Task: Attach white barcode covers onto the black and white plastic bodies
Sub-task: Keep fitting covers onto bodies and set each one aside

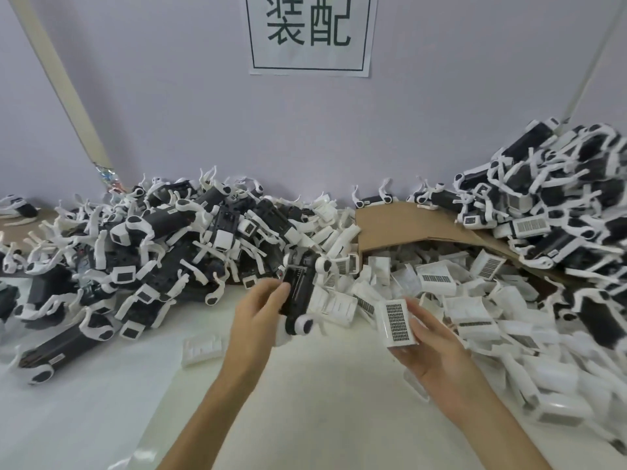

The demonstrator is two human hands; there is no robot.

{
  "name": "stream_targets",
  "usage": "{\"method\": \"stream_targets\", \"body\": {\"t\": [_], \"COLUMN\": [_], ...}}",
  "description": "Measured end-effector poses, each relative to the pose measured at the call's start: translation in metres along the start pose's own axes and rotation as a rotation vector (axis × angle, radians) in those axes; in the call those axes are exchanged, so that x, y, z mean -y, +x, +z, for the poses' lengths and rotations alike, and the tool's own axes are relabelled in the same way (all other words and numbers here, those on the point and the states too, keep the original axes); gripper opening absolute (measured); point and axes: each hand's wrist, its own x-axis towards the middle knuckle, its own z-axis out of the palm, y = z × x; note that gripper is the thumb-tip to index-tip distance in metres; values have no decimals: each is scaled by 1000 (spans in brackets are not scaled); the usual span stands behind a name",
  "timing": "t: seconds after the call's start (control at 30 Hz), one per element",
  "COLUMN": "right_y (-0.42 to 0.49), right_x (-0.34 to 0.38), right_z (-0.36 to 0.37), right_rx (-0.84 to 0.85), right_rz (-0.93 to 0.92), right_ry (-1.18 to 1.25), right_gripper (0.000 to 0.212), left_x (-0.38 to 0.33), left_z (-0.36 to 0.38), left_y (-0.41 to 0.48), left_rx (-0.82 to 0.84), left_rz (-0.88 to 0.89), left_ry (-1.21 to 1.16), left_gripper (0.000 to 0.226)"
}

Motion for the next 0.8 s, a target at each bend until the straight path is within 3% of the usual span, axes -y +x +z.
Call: {"method": "stream_targets", "body": {"t": [0.07, 0.23, 0.47, 0.63, 0.7, 0.8], "right_y": [-1, -1, 0, -1, -2, -3], "right_x": [-1, -2, -9, -10, -10, -8], "right_z": [2, 4, 5, 8, 10, 11], "right_rx": [30, 54, 69, 45, 52, 65], "right_rz": [27, 55, 3, -52, -77, -78], "right_ry": [63, 153, -7, -157, -184, -107], "right_gripper": [39, 39, 26, 32, 37, 24], "left_x": [-1, 14, 16, 20, 19, 21], "left_z": [14, 22, 10, 13, 15, 19], "left_y": [-11, -24, -28, -31, -34, -37], "left_rx": [130, 138, 280, 417, 457, 464], "left_rz": [-282, -531, -391, -283, -276, -356], "left_ry": [-364, -640, -484, -378, -407, -587], "left_gripper": [27, 31, 24, 60, 57, 49]}}
